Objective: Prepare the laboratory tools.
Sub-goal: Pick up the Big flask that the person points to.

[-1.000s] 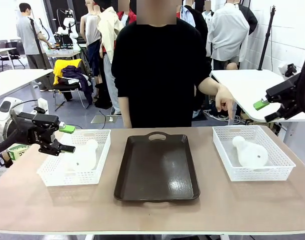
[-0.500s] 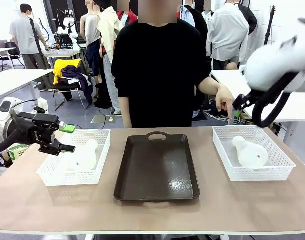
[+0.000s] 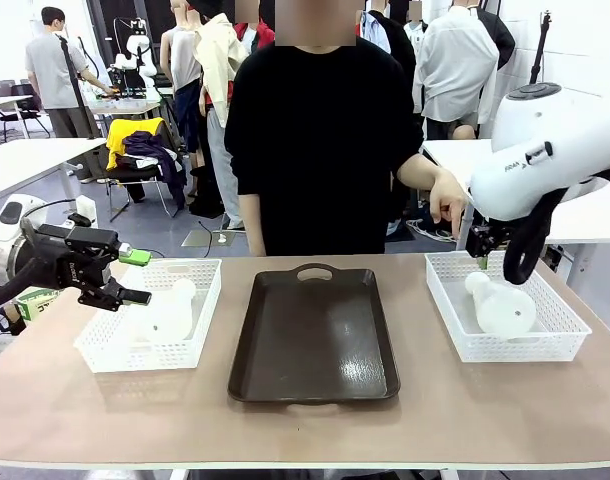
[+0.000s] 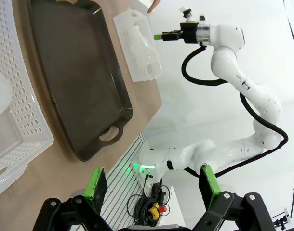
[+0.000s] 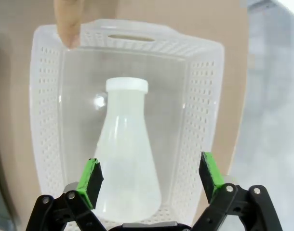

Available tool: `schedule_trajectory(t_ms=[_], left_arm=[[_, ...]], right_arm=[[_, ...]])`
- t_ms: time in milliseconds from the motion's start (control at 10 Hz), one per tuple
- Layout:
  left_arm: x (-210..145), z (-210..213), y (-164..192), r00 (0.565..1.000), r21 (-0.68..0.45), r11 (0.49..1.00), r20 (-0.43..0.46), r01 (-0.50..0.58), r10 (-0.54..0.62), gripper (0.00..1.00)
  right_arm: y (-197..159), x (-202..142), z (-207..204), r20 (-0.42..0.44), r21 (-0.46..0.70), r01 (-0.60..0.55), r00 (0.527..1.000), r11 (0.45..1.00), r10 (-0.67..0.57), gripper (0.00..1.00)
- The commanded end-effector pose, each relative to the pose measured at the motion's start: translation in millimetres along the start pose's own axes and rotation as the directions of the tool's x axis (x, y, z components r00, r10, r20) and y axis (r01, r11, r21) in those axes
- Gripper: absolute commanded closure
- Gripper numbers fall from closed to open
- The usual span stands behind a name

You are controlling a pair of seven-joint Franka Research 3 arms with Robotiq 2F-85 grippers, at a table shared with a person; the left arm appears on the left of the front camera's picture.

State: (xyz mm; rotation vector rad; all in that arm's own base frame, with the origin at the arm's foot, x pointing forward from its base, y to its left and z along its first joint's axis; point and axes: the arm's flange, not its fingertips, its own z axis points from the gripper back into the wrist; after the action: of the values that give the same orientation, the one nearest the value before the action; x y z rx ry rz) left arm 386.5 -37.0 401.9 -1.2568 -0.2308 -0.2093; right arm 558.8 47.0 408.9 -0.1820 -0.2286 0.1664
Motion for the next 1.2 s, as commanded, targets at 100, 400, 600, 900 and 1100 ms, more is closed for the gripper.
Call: schedule_trajectory(t_ms=[100,400,600,900,1100], left_arm=[[-1,-1,1,0.999,-0.022,0.999,0.021,0.025,-0.024,0.0],[-1,-1,1,0.999,-0.022,0.999,0.021,0.025,-0.024,0.0],[-1,-1,1,0.999,-0.022,0.999,0.021,0.025,-0.024,0.0],[-1,-1,1,0.999,-0.022,0.999,0.021,0.025,-0.024,0.0],[-1,-1,1,0.999,-0.022,0.999,0.021,0.025,-0.024,0.0]], right_arm=[[3,17,-4,-0.095,0.1,0.026,0.995,0.995,-0.017,0.0],[-3,24,-21,-0.162,0.127,0.045,0.986,0.991,-0.024,0.0],[-2,30,-30,-0.178,0.142,0.048,0.984,0.989,-0.023,0.0],[-2,40,-41,-0.206,0.167,0.067,0.978,0.984,-0.031,0.0],[-3,42,-51,-0.218,0.161,0.074,0.975,0.984,-0.038,0.0]])
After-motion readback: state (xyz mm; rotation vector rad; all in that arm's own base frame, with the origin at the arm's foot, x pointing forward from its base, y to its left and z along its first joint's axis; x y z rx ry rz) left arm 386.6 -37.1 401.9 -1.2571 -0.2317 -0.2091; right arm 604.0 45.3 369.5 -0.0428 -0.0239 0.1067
